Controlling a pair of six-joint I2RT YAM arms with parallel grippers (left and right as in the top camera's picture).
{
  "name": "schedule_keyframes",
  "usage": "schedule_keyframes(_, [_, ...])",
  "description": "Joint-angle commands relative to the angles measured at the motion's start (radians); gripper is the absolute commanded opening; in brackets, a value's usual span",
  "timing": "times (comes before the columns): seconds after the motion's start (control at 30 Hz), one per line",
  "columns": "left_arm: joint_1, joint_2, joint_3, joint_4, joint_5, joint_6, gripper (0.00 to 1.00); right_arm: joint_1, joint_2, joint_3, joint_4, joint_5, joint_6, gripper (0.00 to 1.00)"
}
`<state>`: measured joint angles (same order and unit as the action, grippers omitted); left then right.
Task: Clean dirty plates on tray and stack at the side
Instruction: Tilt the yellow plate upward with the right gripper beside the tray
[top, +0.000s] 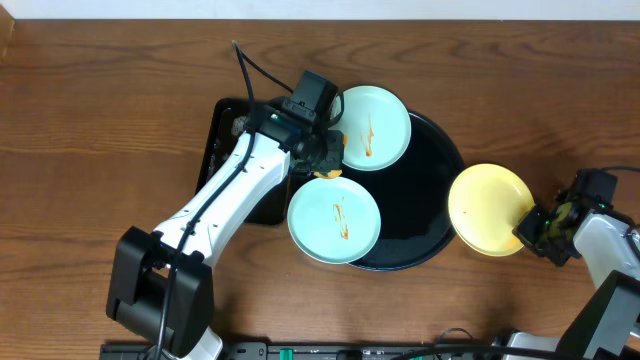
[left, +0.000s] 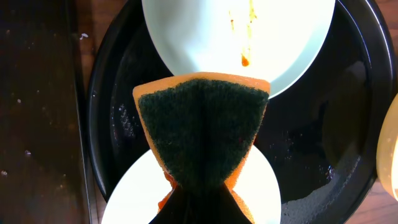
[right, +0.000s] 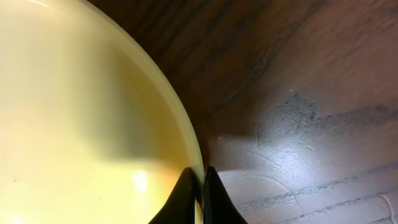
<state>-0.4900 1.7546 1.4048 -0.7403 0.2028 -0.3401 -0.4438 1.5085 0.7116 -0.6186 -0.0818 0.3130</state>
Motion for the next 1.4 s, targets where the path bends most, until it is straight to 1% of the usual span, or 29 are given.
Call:
schedule_keyframes(0.0, [0.002, 0.000, 0.007, -0.003, -0.010, 0.006, 0.07, -0.008, -0.024, -0.003, -0.002, -0.018, -0.015, 0.01])
schedule_keyframes(0.17, [0.002, 0.000, 0.007, -0.003, -0.010, 0.006, 0.07, -0.007, -0.115, 0.024, -0.005, -0.116, -0.093, 0.01])
schedule_keyframes(0.37, [0.002, 0.000, 0.007, -0.003, -0.009, 0.006, 0.08, -0.005, -0.204, 0.065, -0.044, -0.122, -0.130, 0.01])
schedule_keyframes(0.53, [0.002, 0.000, 0.007, -0.003, -0.009, 0.006, 0.07, 0.028, -0.214, 0.122, -0.089, -0.122, -0.154, 0.01])
schedule_keyframes(0.83, [0.002, 0.000, 0.007, -0.003, -0.009, 0.006, 0.08, 0.131, -0.214, 0.206, -0.105, -0.108, -0.172, 0.01])
schedule_keyframes(1.03, [0.002, 0.000, 0.007, -0.003, -0.009, 0.006, 0.07, 0.211, -0.214, 0.262, -0.093, 0.012, -0.204, 0.01])
schedule_keyframes(1.1, [0.002, 0.000, 0.007, -0.003, -0.009, 0.006, 0.07, 0.241, -0.214, 0.278, -0.089, 0.015, -0.224, 0.01])
schedule_keyframes(1.23, [0.002, 0.000, 0.007, -0.003, -0.009, 0.006, 0.07, 0.275, -0.214, 0.283, -0.071, -0.001, -0.211, 0.01])
schedule_keyframes(1.37, [0.002, 0.000, 0.007, -0.003, -0.009, 0.006, 0.08, 0.274, -0.202, 0.283, -0.076, -0.031, -0.122, 0.01])
